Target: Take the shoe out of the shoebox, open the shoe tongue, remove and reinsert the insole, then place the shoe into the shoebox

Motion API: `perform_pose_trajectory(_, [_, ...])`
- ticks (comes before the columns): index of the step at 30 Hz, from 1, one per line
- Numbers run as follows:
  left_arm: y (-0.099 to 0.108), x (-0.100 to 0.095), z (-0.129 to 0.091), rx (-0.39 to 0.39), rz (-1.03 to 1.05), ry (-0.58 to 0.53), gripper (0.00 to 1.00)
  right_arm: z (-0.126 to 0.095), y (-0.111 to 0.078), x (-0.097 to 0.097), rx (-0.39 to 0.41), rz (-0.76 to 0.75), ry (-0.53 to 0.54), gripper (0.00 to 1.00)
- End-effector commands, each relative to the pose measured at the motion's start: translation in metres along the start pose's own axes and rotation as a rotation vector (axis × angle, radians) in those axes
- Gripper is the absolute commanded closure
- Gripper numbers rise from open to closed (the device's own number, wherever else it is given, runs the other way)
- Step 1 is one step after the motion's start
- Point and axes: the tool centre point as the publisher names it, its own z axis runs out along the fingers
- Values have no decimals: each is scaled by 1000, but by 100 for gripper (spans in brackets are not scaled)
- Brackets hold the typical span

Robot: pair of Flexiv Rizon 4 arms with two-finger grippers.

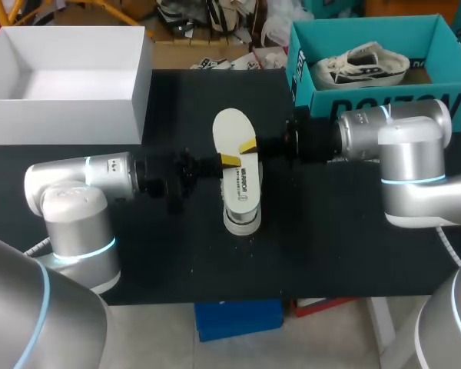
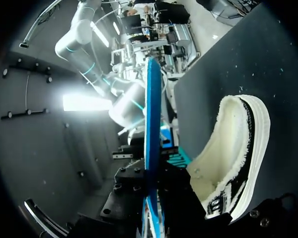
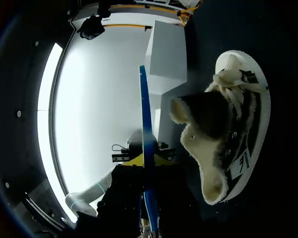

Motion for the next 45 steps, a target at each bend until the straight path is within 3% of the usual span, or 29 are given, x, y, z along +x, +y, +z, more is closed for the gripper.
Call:
perform_pose_trajectory(1, [0, 1, 3, -19, 10, -7, 100, 2, -1, 0, 1, 0, -2, 100])
perform_pose_trajectory(3, [0, 0, 3, -20, 11, -10, 100, 2, -1, 0, 1, 0, -2, 100])
perform_pose_trajectory(4, [0, -1, 3, -20, 11, -11, 100, 2, -1, 0, 1, 0, -2, 88])
perform_pose_trajectory(6, [-2, -4, 2, -2, 8, -5, 100, -1, -1, 2, -12, 0, -6, 0])
perform_pose_trajectory(13, [-15, -10, -19, 29, -59, 95, 100, -27, -8, 14, -161, 50, -29, 0])
perform_pose_trajectory(23, [-47, -16, -64, 39, -113, 305, 100, -78, -36, 21, -338, 86, -123, 0])
perform_pose_trajectory(27, [-61, -16, -74, 62, -127, 368, 100, -91, -48, 24, -366, 85, -188, 0])
perform_pose_trajectory(30, [-79, -16, -79, 130, -149, 458, 100, -100, -57, 27, -365, 84, -279, 0])
perform_pose_trajectory(45, [-82, -16, -80, 139, -145, 485, 100, -100, -57, 27, -365, 84, -279, 0])
